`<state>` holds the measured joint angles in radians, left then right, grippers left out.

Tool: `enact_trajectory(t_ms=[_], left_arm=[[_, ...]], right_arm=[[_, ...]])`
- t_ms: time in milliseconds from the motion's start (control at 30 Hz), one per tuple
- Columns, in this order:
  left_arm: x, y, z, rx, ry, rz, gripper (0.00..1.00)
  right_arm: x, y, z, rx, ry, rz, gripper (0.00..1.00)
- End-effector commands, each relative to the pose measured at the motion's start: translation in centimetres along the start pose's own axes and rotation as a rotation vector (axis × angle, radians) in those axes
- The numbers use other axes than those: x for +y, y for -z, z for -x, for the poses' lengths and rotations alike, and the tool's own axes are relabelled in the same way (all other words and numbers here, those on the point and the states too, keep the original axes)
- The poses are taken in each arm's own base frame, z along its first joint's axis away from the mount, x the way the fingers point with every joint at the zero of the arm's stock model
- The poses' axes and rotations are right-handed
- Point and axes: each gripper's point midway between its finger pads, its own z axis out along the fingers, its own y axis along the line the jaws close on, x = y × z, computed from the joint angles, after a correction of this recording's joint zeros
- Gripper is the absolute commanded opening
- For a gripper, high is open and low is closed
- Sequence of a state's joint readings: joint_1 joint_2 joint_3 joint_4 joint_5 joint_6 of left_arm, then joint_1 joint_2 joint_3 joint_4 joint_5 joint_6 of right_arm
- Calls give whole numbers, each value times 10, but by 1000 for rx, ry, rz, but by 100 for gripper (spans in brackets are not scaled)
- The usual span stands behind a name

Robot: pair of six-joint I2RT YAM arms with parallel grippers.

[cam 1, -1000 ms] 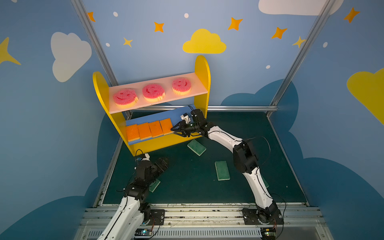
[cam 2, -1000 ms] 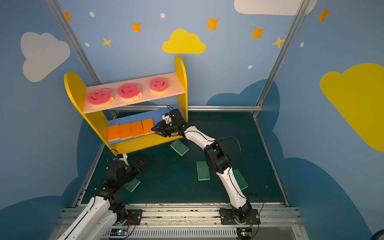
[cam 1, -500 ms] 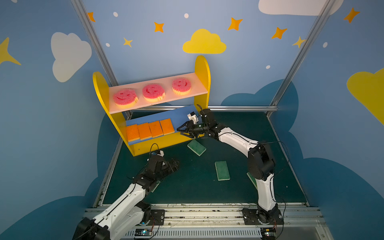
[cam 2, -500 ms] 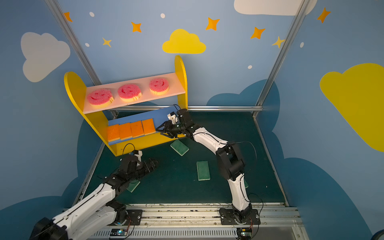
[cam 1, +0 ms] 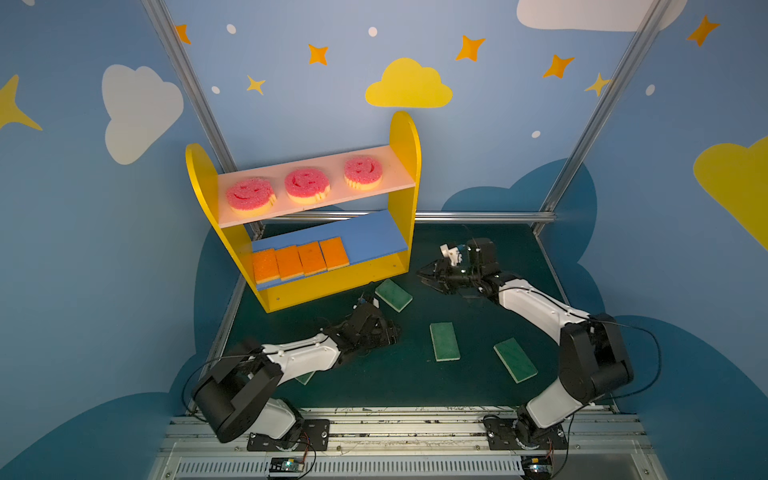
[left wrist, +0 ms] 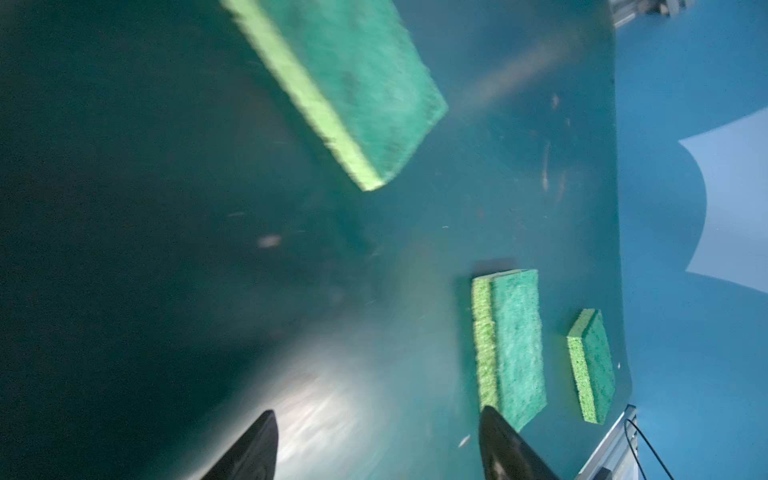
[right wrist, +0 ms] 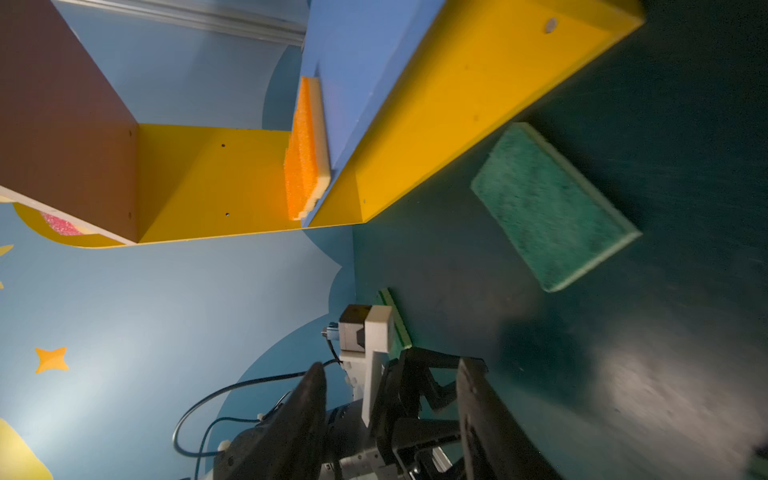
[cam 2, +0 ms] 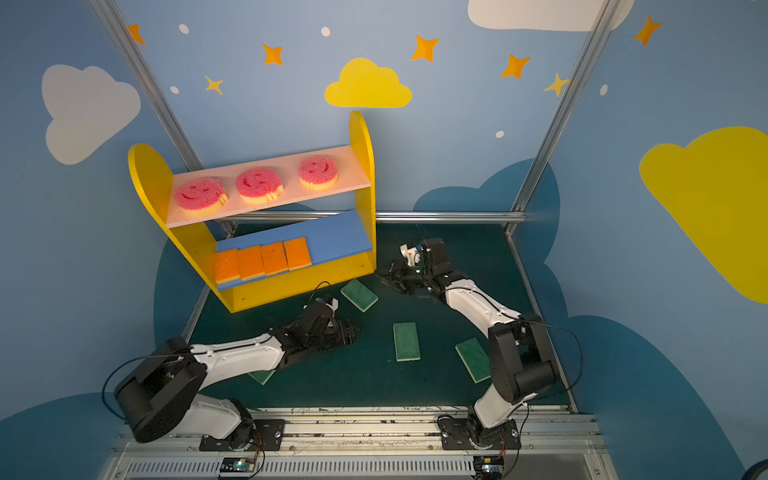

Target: Place and organize the cleaning sponges onto the shelf

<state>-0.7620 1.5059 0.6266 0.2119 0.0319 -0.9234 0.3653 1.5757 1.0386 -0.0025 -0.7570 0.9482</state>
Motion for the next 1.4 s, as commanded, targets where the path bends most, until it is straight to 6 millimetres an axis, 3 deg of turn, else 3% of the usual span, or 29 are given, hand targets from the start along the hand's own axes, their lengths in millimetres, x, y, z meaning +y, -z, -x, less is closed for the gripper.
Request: enact_trajectory(t_ms=[0, 133, 267, 500, 700, 833, 1033, 1200, 1367], left_arm=[[-33, -21, 0, -2, -32, -72, 75], [-53, -47, -13, 41, -43, -100, 75], [-60, -70, -23, 84, -26, -108, 71], [-70, -91, -25, 100, -34, -109, 61], [-78, -107, -32, 126, -37, -121, 47], [-78, -113, -35, 137, -36, -119, 28], [-82, -108, -29, 133, -38, -137, 4], [-83, -88, -6, 109, -1, -195, 3], [-88, -56, 21, 84, 21, -268, 3]], right_arm=[[-13, 29, -5, -18, -4, 9, 51], [-41, 55, -9, -40, -67, 2, 51], [-62, 73, -16, -56, -113, -2, 51], [-78, 95, -19, -77, -140, -7, 50], [-87, 102, -19, -80, -162, -3, 50], [-90, 105, -17, -86, -166, -4, 50], [-93, 104, -18, -79, -165, -12, 53], [-94, 106, -21, -86, -149, -40, 57], [-92, 106, -23, -83, -131, -47, 59]])
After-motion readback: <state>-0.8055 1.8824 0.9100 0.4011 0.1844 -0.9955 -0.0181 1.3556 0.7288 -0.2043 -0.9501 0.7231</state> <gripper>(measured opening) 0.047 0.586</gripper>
